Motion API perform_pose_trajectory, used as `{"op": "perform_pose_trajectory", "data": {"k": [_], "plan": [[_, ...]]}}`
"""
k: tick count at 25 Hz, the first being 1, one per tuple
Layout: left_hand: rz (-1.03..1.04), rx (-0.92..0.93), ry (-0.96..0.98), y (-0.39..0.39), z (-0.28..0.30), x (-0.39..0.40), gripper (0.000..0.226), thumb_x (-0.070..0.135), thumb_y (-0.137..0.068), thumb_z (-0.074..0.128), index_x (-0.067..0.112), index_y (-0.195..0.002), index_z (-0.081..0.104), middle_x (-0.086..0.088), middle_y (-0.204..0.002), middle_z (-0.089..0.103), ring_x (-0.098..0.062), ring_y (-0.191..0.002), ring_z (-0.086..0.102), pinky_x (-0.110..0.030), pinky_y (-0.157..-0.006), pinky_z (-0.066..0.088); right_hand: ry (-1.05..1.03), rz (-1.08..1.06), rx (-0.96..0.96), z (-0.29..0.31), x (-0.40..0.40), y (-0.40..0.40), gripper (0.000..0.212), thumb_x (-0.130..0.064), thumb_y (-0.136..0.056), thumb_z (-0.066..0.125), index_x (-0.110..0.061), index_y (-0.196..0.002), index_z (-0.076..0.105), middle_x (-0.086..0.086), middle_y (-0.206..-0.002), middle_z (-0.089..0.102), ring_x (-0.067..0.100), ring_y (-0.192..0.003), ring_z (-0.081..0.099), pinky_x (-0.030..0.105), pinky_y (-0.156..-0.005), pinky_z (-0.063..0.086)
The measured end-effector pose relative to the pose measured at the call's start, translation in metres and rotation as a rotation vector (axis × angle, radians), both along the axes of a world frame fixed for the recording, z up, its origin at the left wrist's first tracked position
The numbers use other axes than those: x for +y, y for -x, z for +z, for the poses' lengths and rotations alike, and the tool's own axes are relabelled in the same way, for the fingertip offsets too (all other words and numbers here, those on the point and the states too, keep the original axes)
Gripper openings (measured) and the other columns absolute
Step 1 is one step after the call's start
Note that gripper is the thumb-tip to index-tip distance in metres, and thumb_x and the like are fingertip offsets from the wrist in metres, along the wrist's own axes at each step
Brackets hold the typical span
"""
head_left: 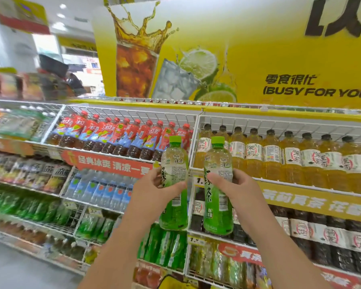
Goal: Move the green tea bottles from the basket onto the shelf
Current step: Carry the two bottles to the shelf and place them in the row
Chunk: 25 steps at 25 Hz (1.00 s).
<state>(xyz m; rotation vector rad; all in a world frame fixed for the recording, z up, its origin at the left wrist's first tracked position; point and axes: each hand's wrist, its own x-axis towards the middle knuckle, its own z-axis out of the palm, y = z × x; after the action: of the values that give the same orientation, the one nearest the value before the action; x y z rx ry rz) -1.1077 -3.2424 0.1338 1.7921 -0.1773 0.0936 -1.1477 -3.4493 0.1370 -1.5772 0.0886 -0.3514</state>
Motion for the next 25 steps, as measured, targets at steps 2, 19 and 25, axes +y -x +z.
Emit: {"op": "perform_pose_trajectory", "data": {"k": [2,19,25], "plan": [[0.053,-0.003,0.01,0.004,0.001,0.023,0.062,0.044,-0.073,0.087,0.038,-0.126,0.055,0.017,-0.114,0.067,0.013,-0.094,0.063,-0.013,-0.071,0.053,0.001,0.059,0.003,0.002,0.021,-0.007,0.039,-0.047,-0.076,0.085,-0.031,-0.11,0.073,-0.013,-0.099,0.078,0.009,-0.086,0.076,0.037,-0.077,0.06],[0.465,-0.034,-0.018,0.011,-0.003,0.408,0.085,0.051,-0.07,0.086,0.029,-0.144,0.05,0.013,-0.131,0.061,-0.005,-0.114,0.057,-0.031,-0.09,0.054,-0.023,0.407,-0.006,0.002,0.4,-0.076,0.022,-0.029,-0.081,0.084,-0.026,-0.101,0.077,-0.007,-0.092,0.08,0.014,-0.083,0.076,0.033,-0.071,0.055],[0.518,0.01,0.029,-0.003,0.002,0.55,0.045,0.042,-0.072,0.088,0.05,-0.102,0.056,0.024,-0.101,0.067,0.008,-0.091,0.062,-0.029,-0.078,0.055,-0.046,0.467,0.041,0.006,0.551,-0.101,0.025,-0.033,-0.081,0.084,-0.025,-0.103,0.077,-0.009,-0.092,0.08,0.008,-0.08,0.075,0.031,-0.072,0.054]]}}
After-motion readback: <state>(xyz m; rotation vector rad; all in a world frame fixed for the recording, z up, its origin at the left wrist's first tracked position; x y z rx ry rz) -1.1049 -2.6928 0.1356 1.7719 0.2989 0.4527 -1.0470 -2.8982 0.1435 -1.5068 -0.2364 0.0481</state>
